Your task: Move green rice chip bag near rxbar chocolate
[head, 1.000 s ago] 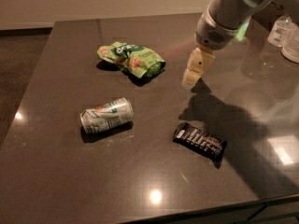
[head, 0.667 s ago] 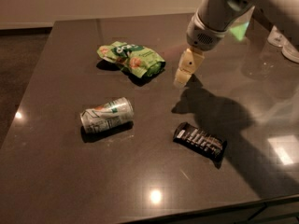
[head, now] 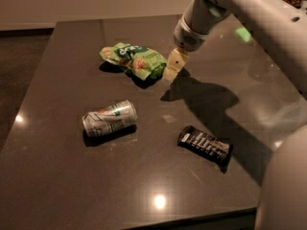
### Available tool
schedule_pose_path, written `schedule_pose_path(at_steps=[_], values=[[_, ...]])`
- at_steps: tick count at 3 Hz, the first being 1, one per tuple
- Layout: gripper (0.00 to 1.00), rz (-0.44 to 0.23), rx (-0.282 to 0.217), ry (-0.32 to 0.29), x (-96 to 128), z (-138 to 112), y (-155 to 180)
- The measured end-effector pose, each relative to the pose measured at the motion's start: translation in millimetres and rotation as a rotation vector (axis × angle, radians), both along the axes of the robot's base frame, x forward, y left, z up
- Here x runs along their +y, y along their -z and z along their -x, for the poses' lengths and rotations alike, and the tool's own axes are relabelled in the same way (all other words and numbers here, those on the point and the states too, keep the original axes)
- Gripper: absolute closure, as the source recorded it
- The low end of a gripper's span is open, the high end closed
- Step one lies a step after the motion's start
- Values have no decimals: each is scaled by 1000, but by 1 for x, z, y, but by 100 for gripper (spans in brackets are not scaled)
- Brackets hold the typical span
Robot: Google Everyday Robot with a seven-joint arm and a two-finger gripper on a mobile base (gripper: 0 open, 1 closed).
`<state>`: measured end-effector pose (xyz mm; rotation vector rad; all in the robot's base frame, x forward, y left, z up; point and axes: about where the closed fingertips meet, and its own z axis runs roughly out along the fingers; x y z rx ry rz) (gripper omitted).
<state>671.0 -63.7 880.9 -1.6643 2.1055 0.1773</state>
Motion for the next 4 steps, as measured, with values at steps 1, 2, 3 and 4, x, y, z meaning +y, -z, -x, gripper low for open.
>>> schedule_pose_path(at_steps=[1, 2, 3, 4], values=[[0, -26, 8, -27, 17, -19, 8], [0, -41, 13, -46, 28, -26, 11], [0, -59, 15, -98, 46, -27, 12], [25, -35, 29, -157, 63, -27, 19]])
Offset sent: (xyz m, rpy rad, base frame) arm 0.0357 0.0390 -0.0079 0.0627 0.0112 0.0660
